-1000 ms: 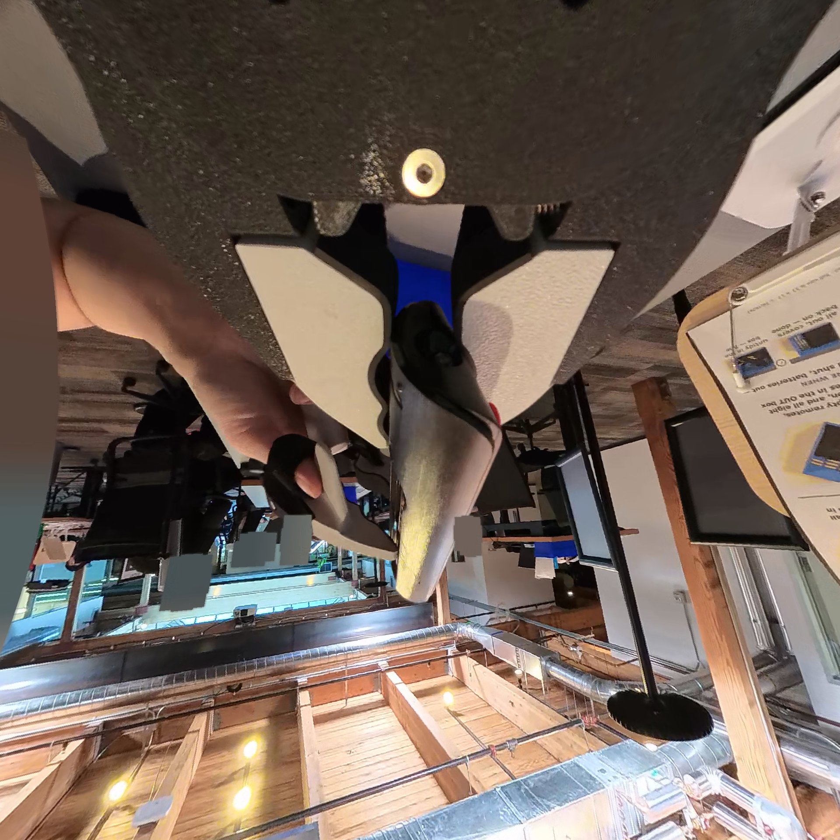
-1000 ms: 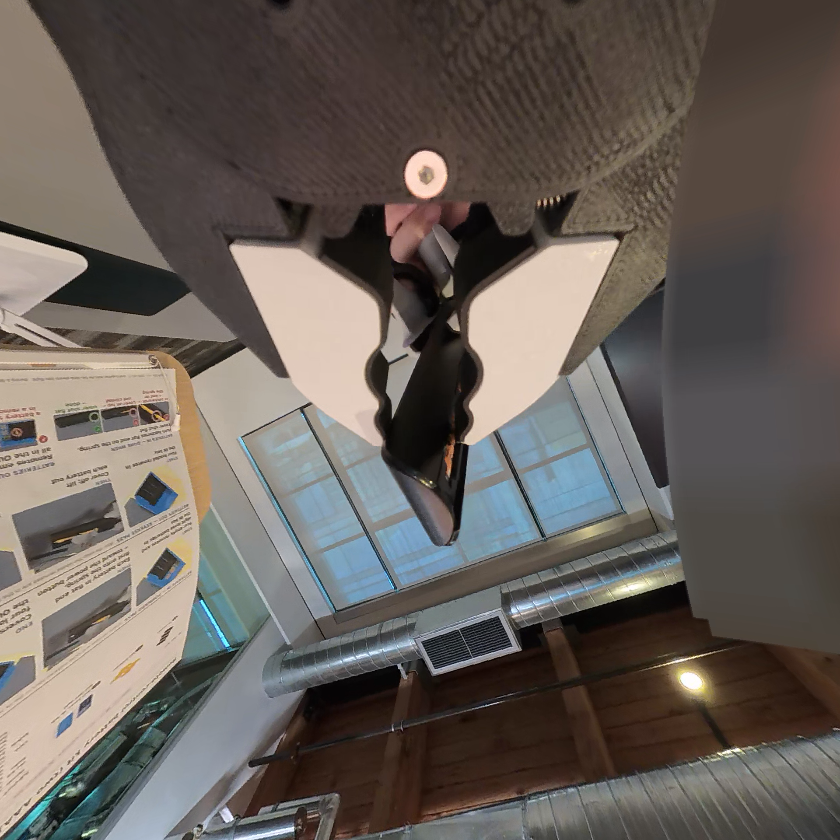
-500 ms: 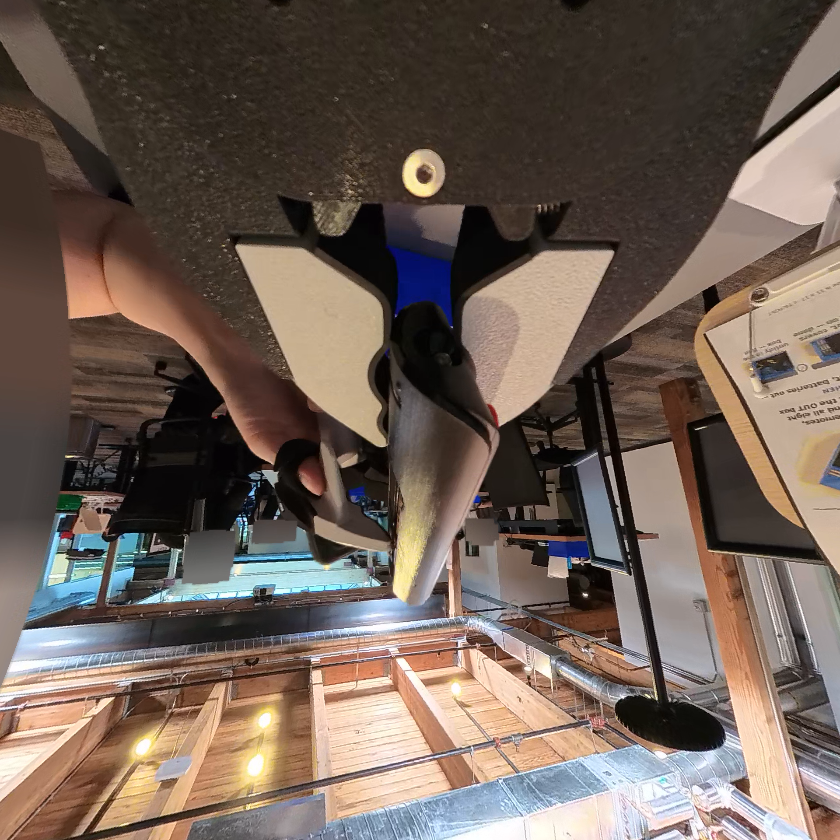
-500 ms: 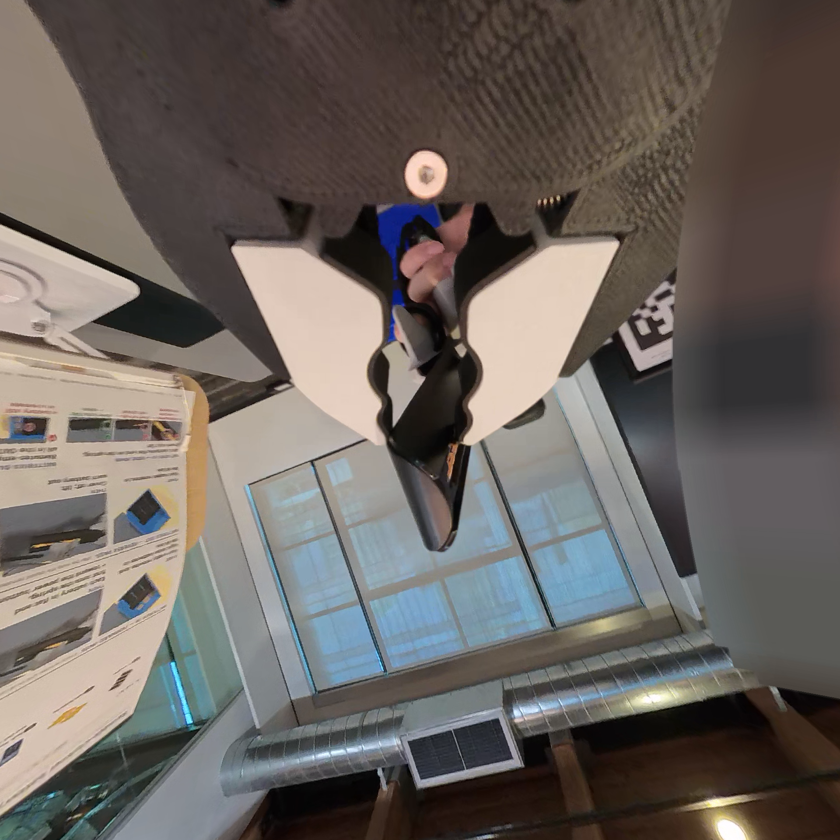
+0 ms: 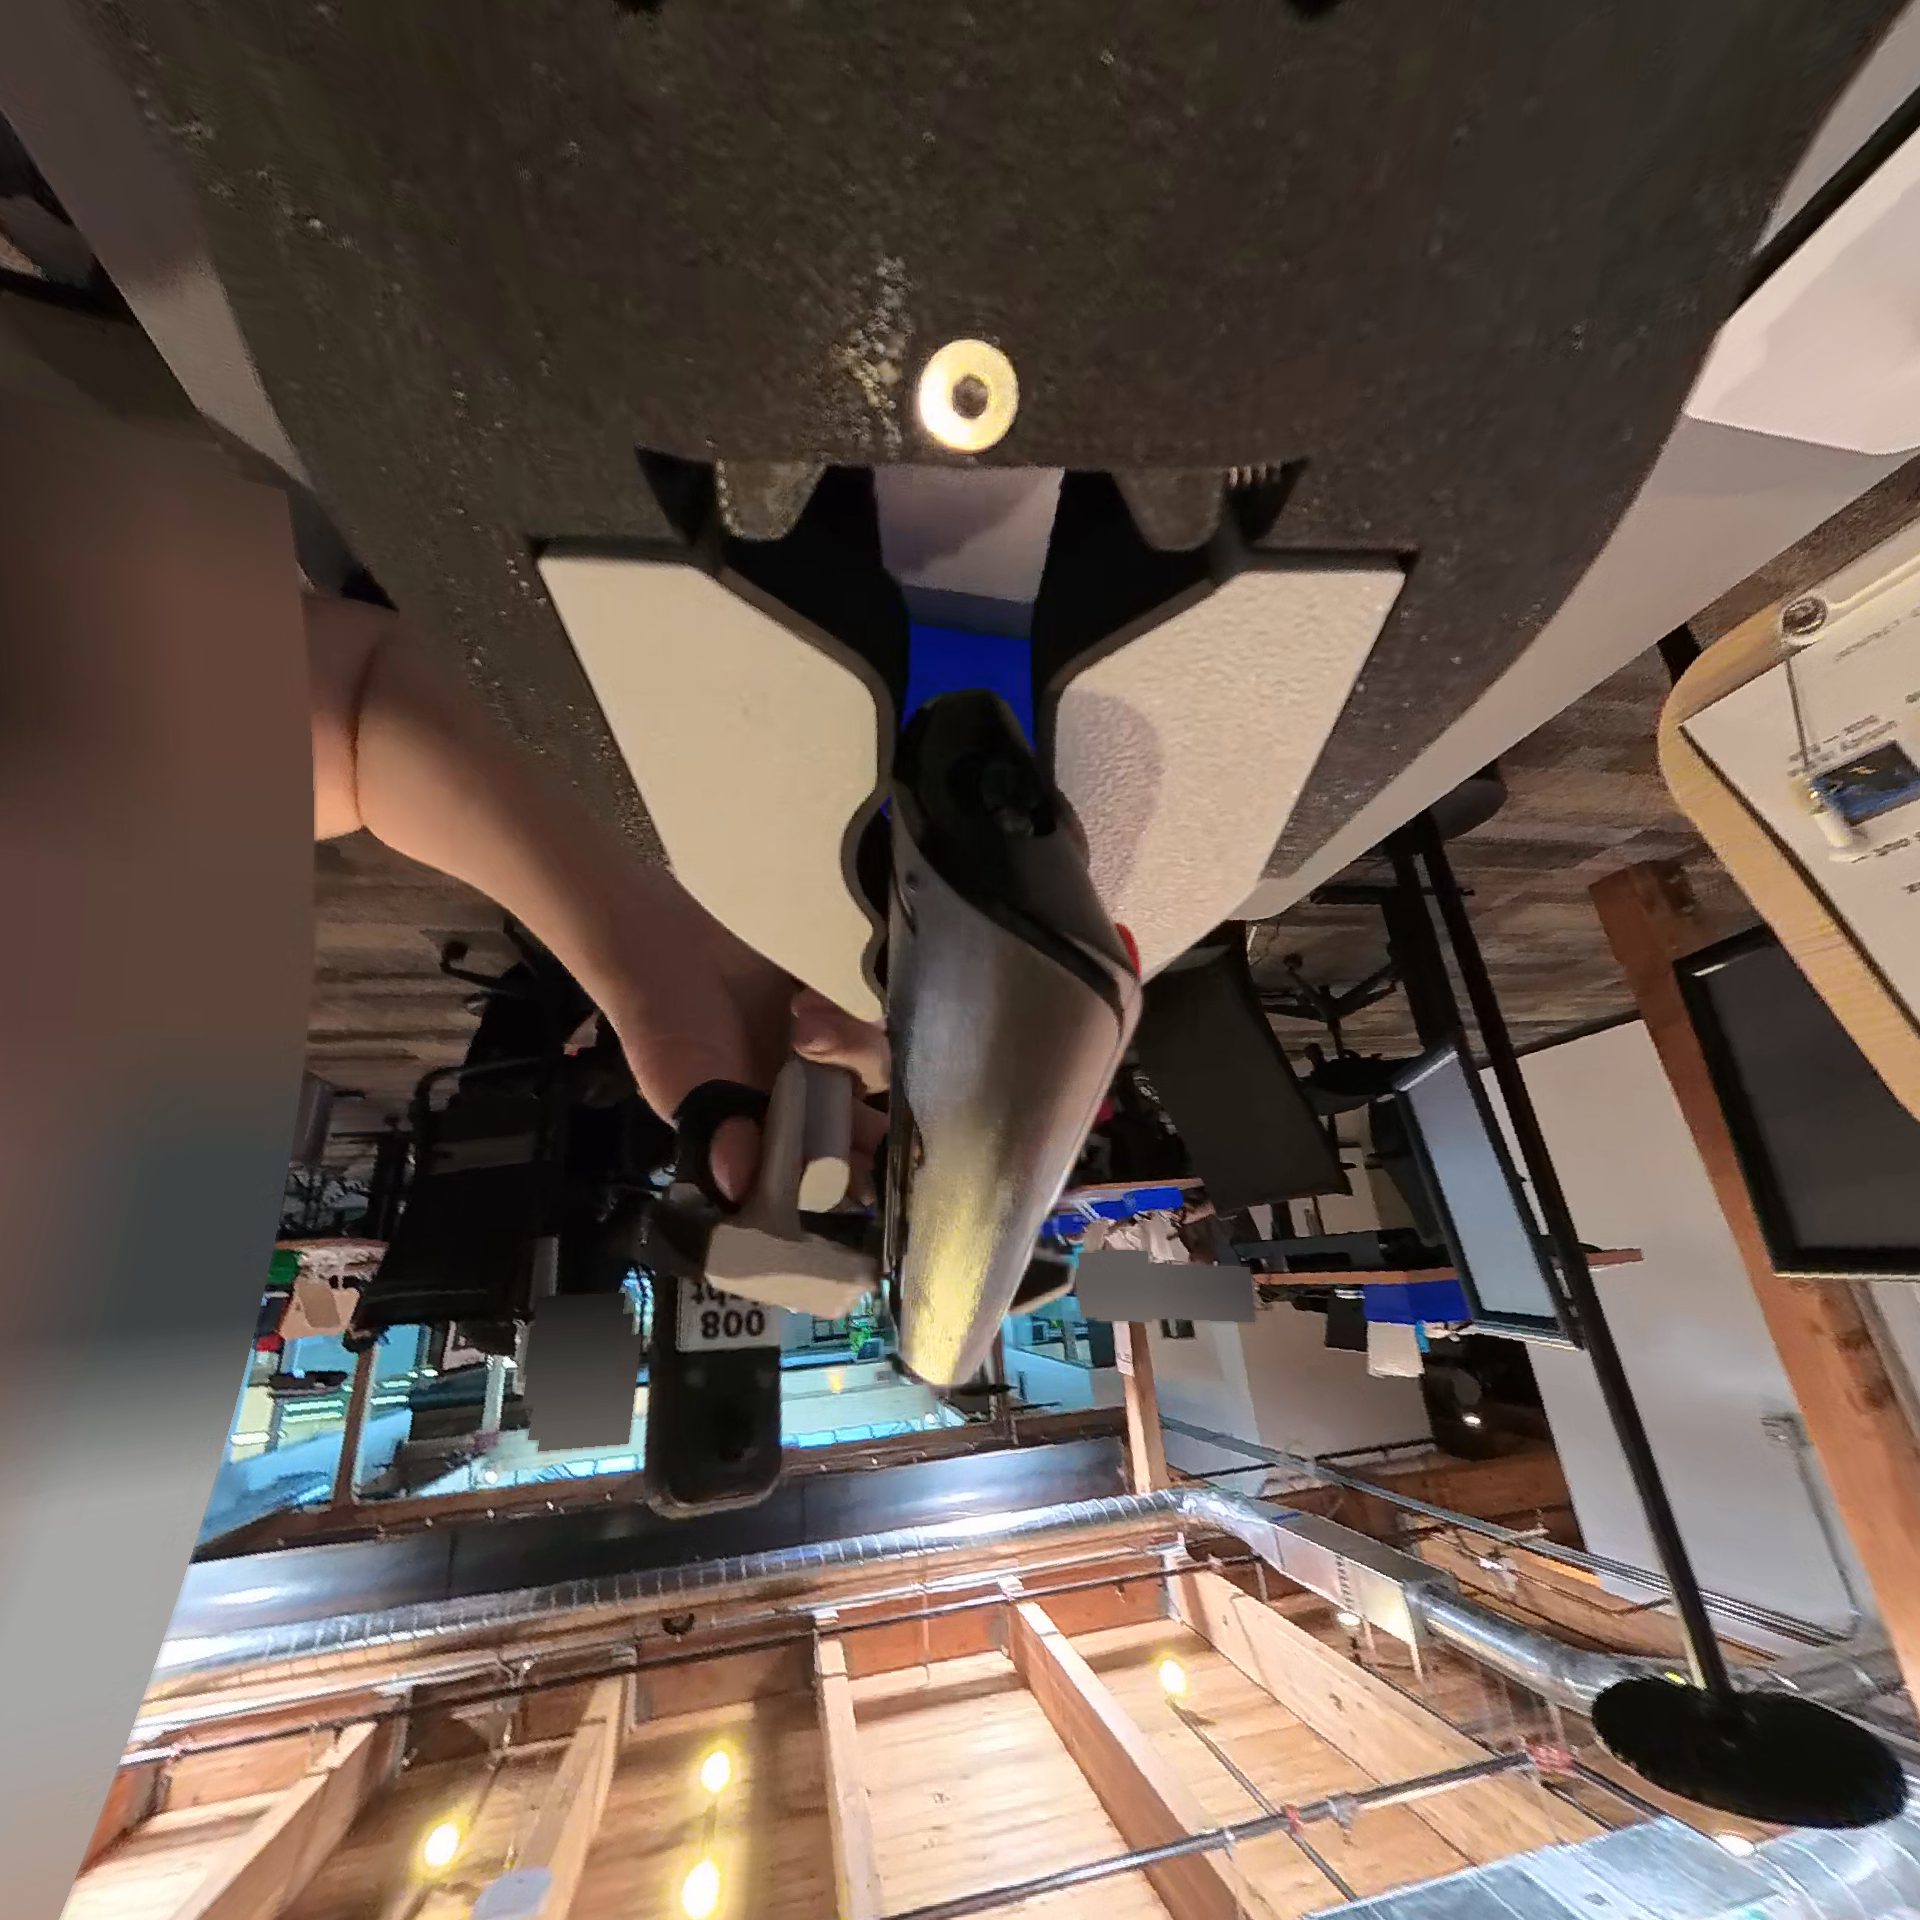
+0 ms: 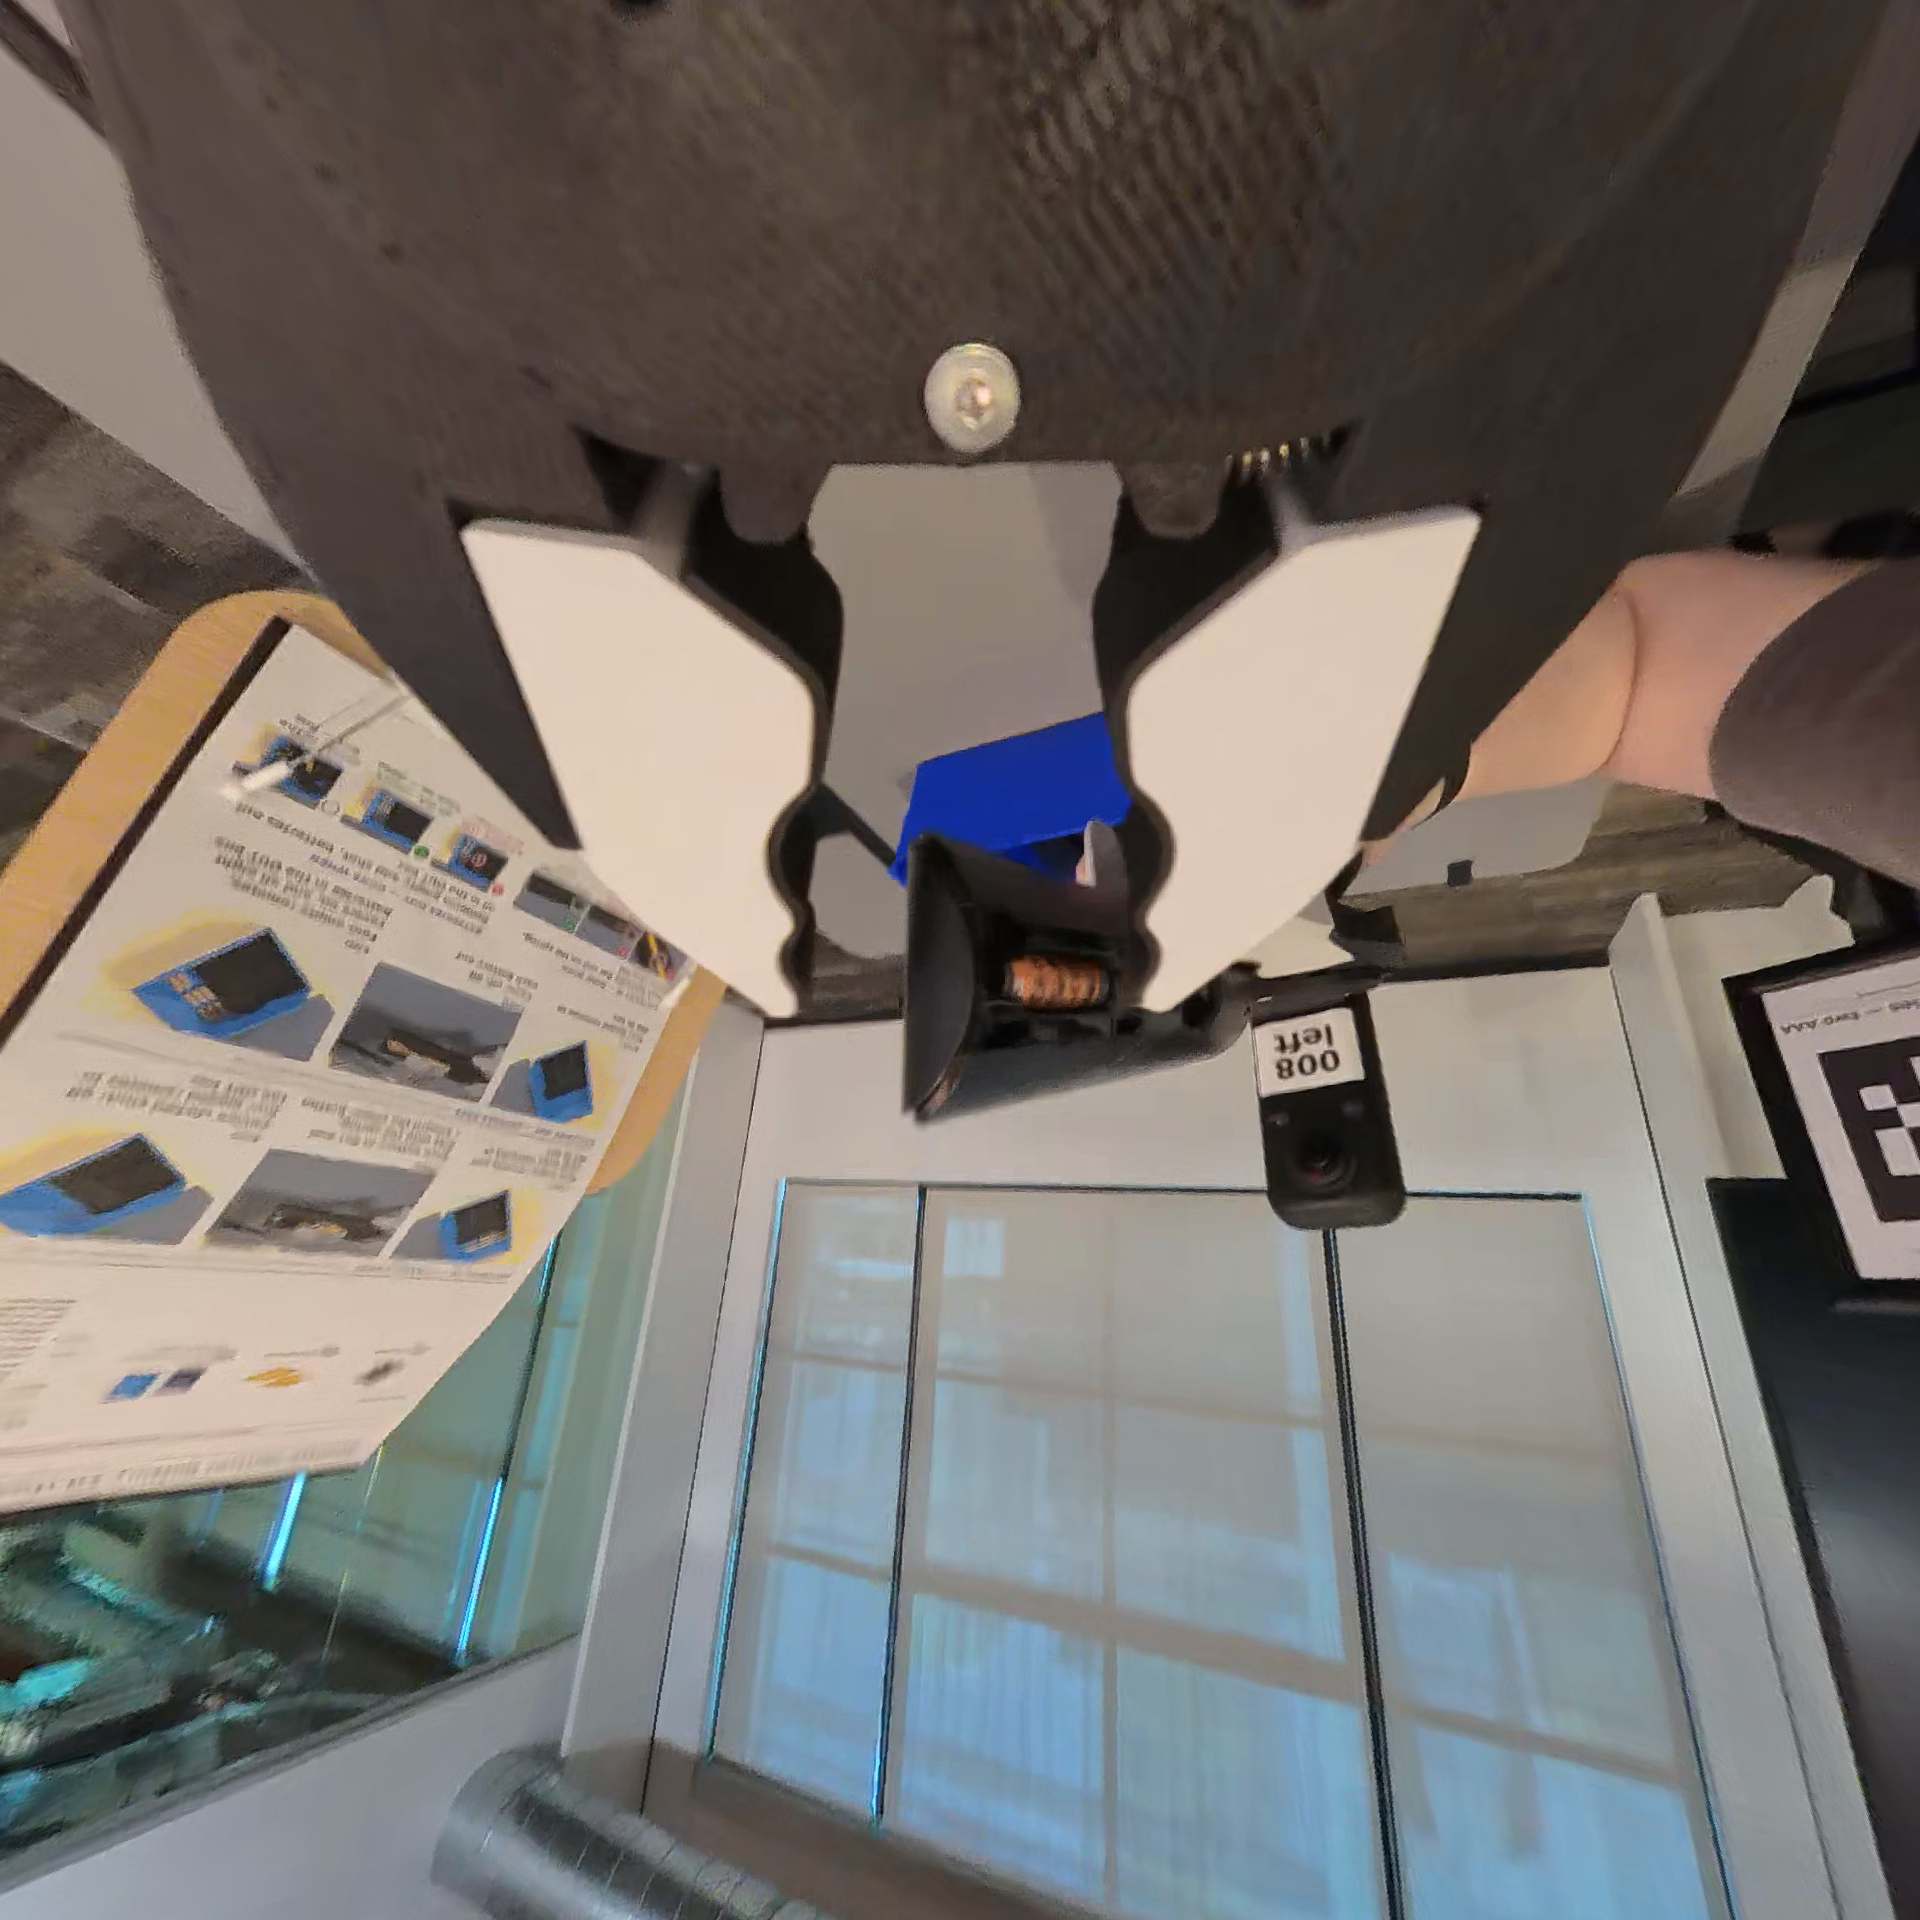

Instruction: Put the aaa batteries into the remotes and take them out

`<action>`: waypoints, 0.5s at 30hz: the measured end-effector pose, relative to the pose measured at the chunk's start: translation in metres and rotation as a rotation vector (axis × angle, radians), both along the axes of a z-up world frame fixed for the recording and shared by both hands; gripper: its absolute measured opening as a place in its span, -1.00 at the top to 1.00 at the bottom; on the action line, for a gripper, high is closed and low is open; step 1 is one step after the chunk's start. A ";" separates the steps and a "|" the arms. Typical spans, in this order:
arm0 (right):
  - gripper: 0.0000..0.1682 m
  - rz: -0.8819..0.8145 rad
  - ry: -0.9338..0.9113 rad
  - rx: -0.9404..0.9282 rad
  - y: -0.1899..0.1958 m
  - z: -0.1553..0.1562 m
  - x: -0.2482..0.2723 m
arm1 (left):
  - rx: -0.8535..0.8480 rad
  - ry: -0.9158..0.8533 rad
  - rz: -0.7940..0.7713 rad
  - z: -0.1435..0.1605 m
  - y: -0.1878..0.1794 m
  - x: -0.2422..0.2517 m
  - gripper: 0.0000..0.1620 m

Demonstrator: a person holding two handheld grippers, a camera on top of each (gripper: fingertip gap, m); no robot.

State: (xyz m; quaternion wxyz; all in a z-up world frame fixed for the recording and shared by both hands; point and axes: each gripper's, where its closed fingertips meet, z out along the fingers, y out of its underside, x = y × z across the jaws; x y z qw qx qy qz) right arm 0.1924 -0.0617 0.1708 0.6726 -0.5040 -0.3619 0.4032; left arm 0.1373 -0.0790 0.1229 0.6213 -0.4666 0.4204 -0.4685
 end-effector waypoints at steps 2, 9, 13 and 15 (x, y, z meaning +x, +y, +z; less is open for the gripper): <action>0.60 0.043 -0.048 0.042 -0.010 -0.001 -0.001 | 0.021 0.030 -0.023 -0.002 -0.004 0.002 0.71; 0.63 0.113 -0.236 0.050 -0.027 -0.015 -0.007 | 0.064 0.116 -0.099 -0.006 -0.014 0.003 0.72; 0.66 0.143 -0.278 0.039 -0.031 -0.020 -0.006 | 0.067 0.142 -0.116 -0.008 -0.017 0.002 0.71; 0.65 0.131 -0.294 0.042 -0.030 -0.022 -0.007 | 0.070 0.150 -0.109 -0.008 -0.016 0.002 0.71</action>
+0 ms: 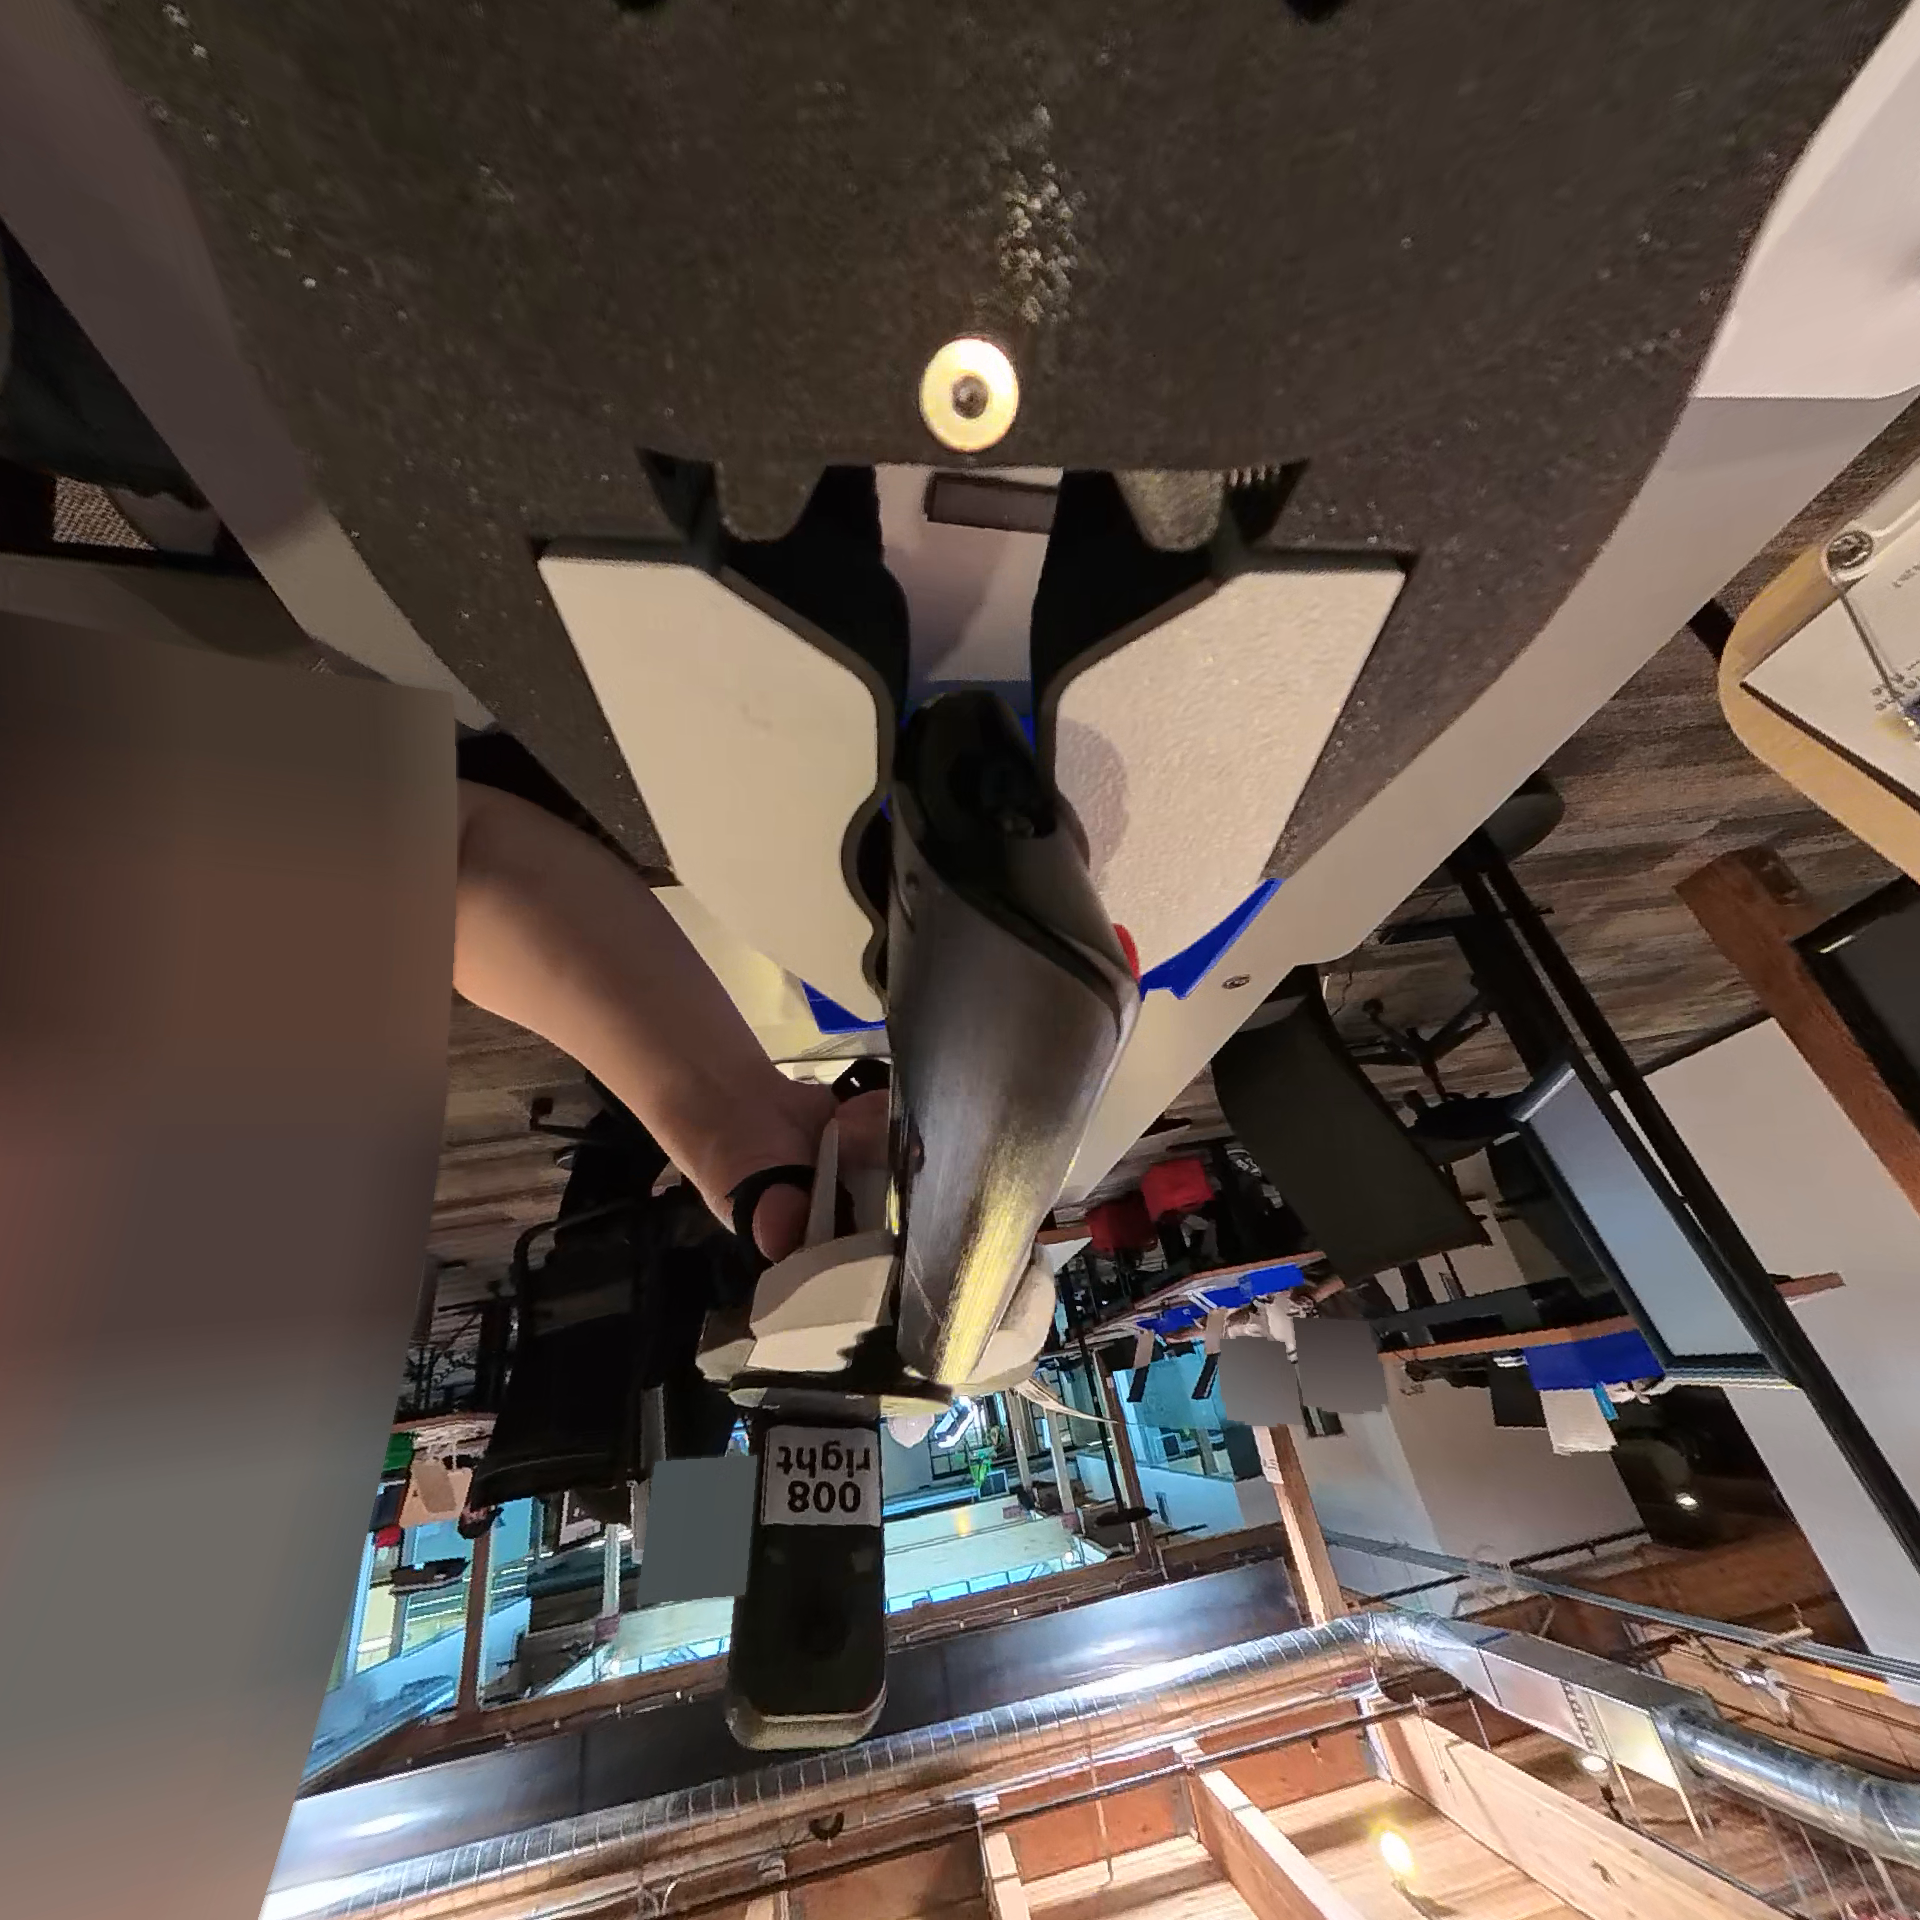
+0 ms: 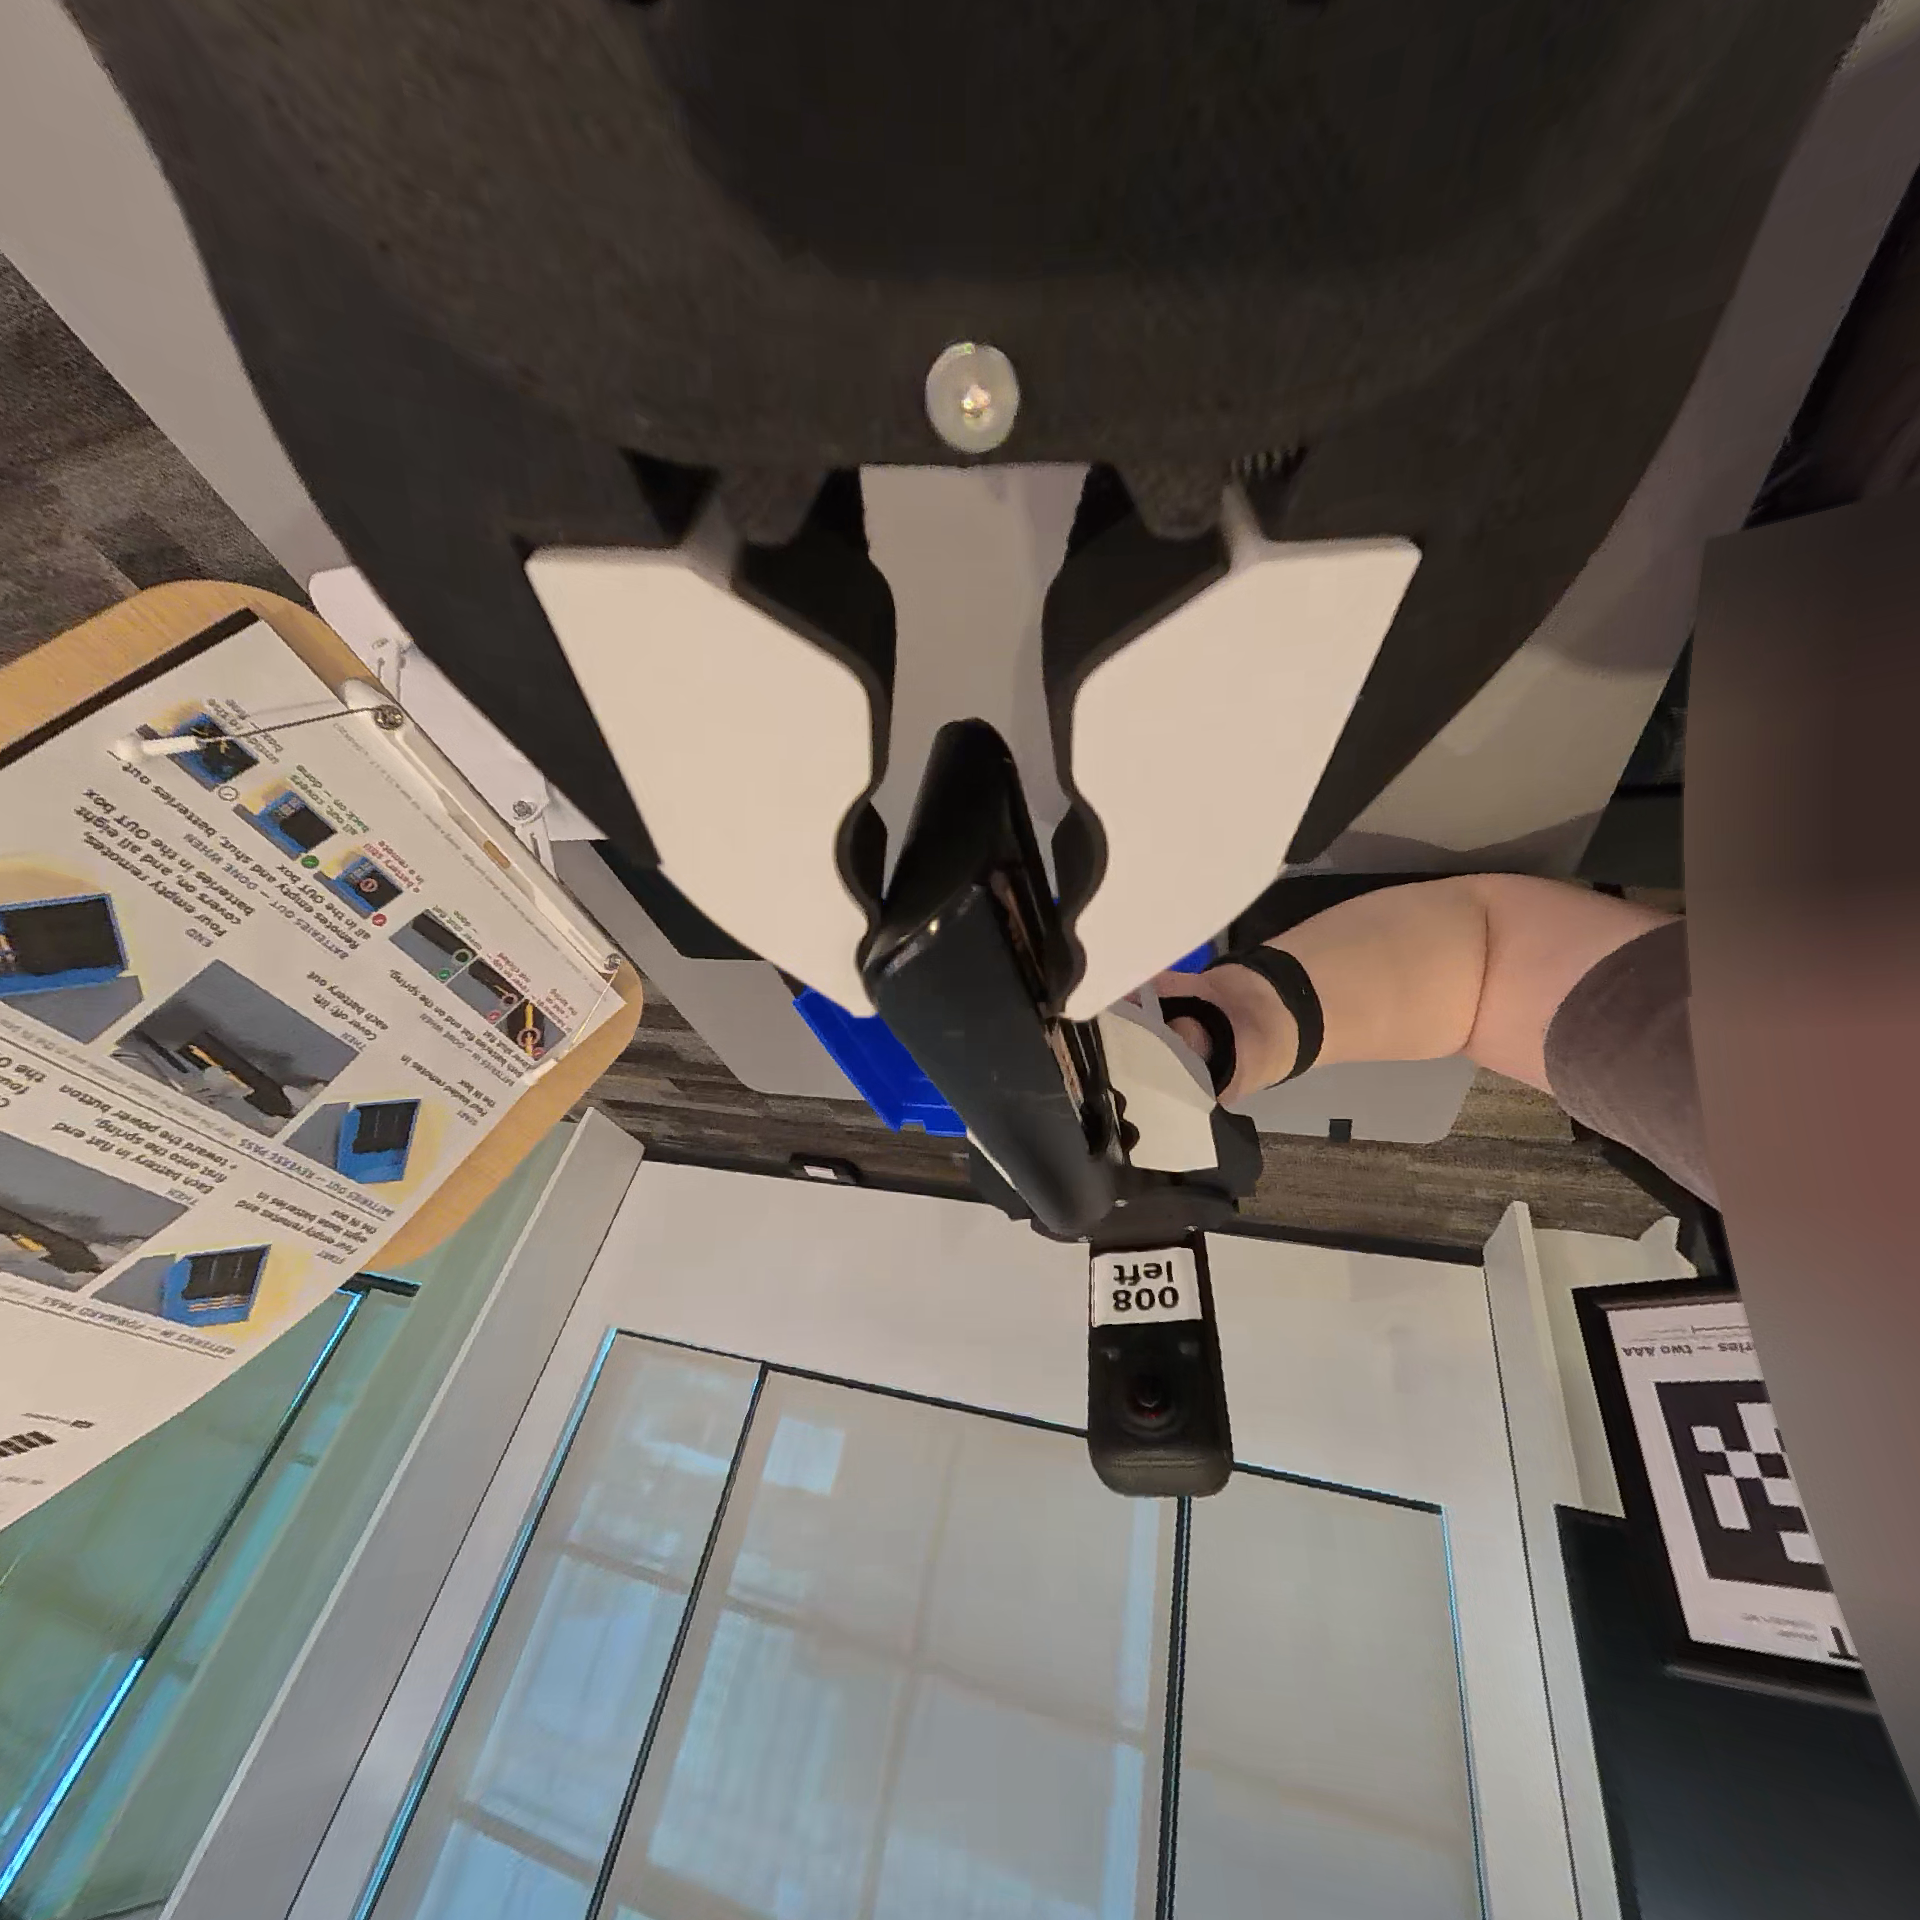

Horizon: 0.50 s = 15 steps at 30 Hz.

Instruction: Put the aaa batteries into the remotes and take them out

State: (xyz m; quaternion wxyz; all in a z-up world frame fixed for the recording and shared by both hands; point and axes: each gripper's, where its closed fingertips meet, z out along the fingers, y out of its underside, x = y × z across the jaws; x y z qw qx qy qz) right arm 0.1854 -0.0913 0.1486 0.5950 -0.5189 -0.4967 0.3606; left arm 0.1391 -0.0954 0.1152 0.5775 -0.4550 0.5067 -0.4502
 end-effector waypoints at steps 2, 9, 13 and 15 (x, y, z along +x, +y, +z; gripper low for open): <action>0.63 -0.016 -0.025 -0.005 0.002 -0.004 -0.001 | -0.008 0.011 0.005 0.000 0.001 -0.001 0.72; 0.66 0.020 0.013 -0.010 -0.004 0.002 -0.005 | -0.001 0.005 -0.005 0.004 -0.003 -0.003 0.71; 0.67 0.036 0.030 -0.036 -0.006 0.004 -0.006 | 0.008 0.014 0.003 0.006 -0.005 -0.004 0.72; 0.65 0.024 0.034 -0.047 -0.004 0.003 -0.006 | 0.014 0.015 0.016 0.005 -0.004 -0.004 0.72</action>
